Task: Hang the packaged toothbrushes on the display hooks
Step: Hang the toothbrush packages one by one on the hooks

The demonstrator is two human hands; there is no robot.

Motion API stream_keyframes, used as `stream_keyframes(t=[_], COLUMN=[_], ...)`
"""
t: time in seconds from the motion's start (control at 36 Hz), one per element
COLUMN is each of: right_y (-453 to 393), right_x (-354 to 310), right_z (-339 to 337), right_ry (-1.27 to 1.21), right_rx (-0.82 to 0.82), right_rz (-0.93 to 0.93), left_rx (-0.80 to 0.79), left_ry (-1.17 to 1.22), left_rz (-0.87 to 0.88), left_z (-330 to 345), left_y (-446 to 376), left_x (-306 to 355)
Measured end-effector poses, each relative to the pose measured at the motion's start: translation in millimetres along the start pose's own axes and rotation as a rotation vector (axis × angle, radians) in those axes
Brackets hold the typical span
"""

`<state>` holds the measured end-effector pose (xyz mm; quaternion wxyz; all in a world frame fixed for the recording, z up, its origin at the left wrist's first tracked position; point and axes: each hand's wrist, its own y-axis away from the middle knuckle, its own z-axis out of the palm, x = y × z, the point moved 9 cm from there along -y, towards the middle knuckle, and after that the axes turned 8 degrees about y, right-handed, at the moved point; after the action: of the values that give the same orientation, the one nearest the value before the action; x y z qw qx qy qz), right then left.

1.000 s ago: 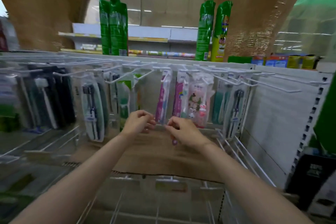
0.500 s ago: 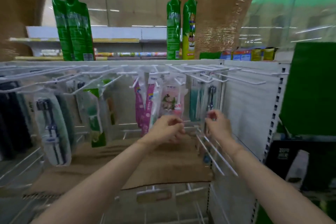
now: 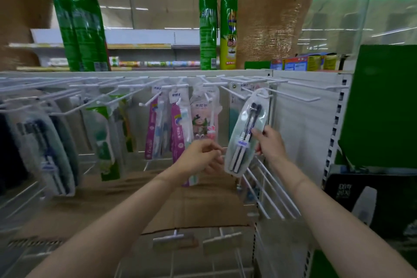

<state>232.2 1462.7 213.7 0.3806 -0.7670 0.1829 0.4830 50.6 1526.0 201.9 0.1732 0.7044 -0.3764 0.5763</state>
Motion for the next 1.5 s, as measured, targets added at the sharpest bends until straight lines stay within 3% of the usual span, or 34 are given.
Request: stream_keyframes(t=[0.11,0.28,0.36,0.53,0.67,0.81,0.97,1.14,1.28,1.39,1.5], right_y=[27.5,63.6,80.4,112.5,129.9,144.5,157.8,180.5,197.3,189.9,178.8], right_x=[-0.6,-16.5,-28.1,-57.4,-84.6,-109.2,-119.4,-133.4,-152.2,-154.8,-164.0], right_z=[5.9,-6.2,-8.5,35.6,88.1,146.1,203.2,259.4,293.9,315.6,336.2], right_ry=[-0.201,-0.392,-0.312,-0.018,0.079,0.0,0.11,0.109,-0.007,-0.016,0.107], right_rx=[-0.06,0.055,0.067,-0.137,-0.228,-0.299,-0.321,-0.417,-0.491,-0.434,-0.353], right_rz=[-0.032,-0.118,-0.178,-0.224,-0.269,-0.282,-0.334,-0.335,-0.292,-0.176,-0.221], left_rx=[0.007,0.087,0.079,0.211,0.271,0.313,0.243,0.272,0.324,0.381,0.425], left_ry=[0.03,0.082,0.104,0.146,0.124,0.29,0.135,0.23,0.256,0.339,0.352], left_rz=[0.001,0.031,0.045,0.08,0.064,0.053,0.106,0.187,0.147,0.073,0.079], left_z=[-3.2,-21.7,-28.1,-51.6,-85.6,-137.4,-178.4,-219.5,-259.9,-293.2,-323.4], left_y=[6.6,19.7,27.5,42.4,72.2,106.3,144.2,173.5,195.9,207.8,220.7], left_x=[-3.3,-10.6,-12.9,-7.4,-6.0,-13.5,-28.4,-38.4,-52.4,-66.8,-72.6])
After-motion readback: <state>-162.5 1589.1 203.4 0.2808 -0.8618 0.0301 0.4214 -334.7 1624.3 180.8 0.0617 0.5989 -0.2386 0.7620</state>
